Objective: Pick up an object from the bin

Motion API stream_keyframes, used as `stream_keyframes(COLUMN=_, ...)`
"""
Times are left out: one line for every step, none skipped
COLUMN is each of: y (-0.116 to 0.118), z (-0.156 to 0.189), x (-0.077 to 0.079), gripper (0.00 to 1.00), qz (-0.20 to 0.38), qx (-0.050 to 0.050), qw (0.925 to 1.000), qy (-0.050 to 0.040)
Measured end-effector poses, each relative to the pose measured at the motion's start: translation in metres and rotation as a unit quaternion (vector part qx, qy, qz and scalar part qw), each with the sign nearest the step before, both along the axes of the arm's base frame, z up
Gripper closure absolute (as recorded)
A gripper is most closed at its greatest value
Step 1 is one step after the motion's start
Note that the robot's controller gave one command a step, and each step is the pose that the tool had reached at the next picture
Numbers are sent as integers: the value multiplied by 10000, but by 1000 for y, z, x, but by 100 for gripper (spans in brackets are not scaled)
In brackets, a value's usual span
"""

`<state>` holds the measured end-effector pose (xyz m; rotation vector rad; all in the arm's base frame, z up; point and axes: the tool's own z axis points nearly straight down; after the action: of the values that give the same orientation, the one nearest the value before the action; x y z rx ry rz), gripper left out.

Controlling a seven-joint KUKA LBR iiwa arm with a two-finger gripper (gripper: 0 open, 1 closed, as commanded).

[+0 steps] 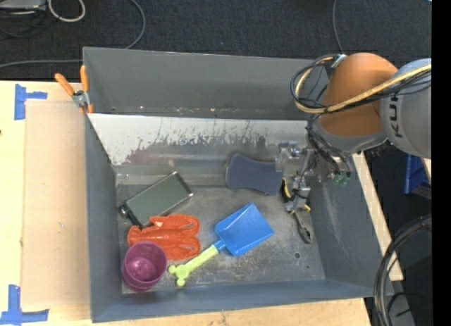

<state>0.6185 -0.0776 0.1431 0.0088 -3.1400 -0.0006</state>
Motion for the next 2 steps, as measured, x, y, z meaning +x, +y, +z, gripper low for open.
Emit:
stream_keyframes(y=0, z=0, x=0, gripper=0, qz=1, qx=0, qw=10000, qy=0)
stream_keyframes(y=-7, z=-67, x=-50, gripper=0, qz=319, qx=8, qw=9995, qy=39)
